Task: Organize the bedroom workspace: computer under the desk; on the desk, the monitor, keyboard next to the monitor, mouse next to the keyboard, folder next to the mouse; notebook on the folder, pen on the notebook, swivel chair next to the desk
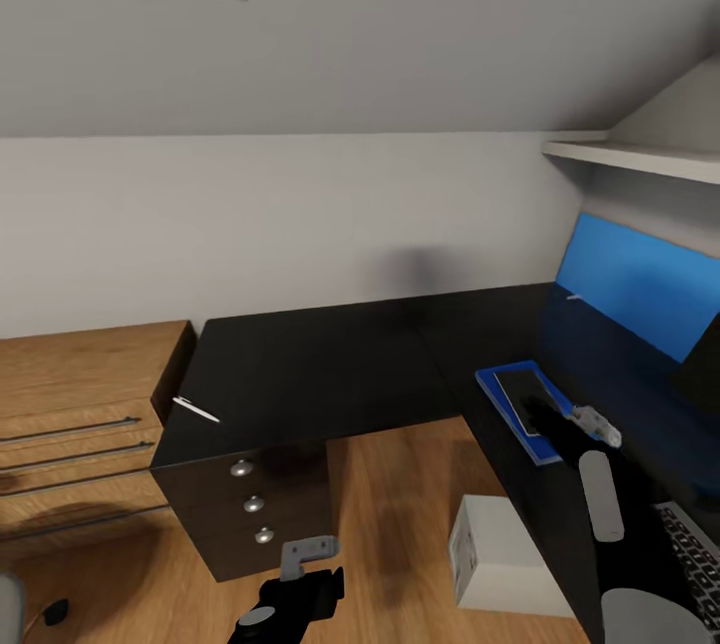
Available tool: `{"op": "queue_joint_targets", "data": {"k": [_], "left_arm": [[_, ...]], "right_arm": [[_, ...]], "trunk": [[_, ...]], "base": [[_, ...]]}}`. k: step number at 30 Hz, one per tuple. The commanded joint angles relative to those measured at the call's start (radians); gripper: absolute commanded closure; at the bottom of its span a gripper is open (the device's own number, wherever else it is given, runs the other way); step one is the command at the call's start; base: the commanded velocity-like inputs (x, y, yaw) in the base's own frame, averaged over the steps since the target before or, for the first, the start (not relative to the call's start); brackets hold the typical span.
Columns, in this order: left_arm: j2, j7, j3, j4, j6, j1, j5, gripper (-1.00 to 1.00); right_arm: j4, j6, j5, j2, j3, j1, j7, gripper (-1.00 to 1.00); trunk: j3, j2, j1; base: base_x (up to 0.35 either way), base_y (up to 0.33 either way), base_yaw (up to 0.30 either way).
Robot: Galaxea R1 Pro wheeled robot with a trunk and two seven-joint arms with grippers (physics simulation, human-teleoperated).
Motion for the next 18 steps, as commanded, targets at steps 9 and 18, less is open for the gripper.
{"op": "queue_joint_targets", "data": {"k": [9, 18], "left_arm": [[0.001, 0.009, -0.005, 0.003, -0.001, -0.001, -0.004, -1.0], [0.002, 0.01, -0.006, 0.003, -0.002, -0.001, -0.006, -1.0]], "right_arm": [[-0.026, 0.013, 0.102, 0.038, 0.121, 0.0, -0.169, -1.0], [-0.098, 0.022, 0.116, 0.041, 0.299, 0.006, -0.283, -1.0]], "trunk": [[0.005, 0.013, -0.008], [0.005, 0.013, -0.008]], "base": [[0.0, 0.0, 0.0], [0.0, 0.0, 0.0]]}}
